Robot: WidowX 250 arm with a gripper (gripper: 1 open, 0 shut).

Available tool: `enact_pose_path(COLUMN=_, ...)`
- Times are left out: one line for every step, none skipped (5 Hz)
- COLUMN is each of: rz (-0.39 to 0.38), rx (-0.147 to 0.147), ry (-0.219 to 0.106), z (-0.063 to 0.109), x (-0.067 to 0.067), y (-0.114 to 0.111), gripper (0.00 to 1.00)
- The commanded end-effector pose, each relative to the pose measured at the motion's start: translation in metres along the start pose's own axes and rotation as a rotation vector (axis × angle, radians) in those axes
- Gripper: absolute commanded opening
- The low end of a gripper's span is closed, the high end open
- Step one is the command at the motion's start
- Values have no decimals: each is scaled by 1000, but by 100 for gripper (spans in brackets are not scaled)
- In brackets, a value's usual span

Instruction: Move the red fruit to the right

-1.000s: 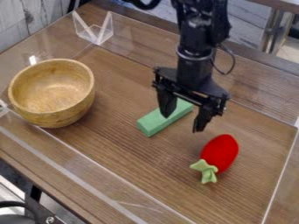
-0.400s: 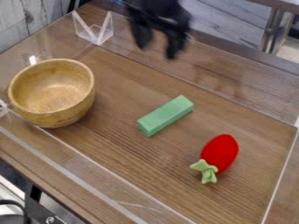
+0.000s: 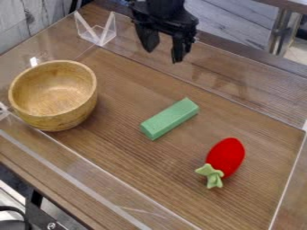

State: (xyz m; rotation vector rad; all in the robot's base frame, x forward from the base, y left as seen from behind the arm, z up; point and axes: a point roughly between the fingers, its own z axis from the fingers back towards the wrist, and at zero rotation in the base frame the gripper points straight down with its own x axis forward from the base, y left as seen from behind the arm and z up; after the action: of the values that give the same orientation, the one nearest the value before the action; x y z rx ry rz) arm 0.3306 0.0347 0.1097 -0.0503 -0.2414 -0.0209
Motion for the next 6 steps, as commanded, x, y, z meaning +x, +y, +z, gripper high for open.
enact_pose_path(rz=-87, rx=-9, ry=-68, z=16, x=20, y=-8, gripper=100)
enact_pose_path(rz=-169, rx=-30, ry=-61, z=15, x=27, y=-15, gripper=100)
enact_pose_path(rz=-176, rx=-32, ry=-64, z=-4, x=29, y=-20, gripper=100)
enact_pose_path(rz=-164, rx=-39, ry=-71, z=-20, x=31, y=-25, gripper=100)
enact_pose_path(rz=-192, rx=-64, ry=-32, z=-35, x=25, y=-26, gripper=100)
enact_pose_path(rz=-177, rx=-80, ry=-20, z=-37, x=3, y=-41, gripper=100)
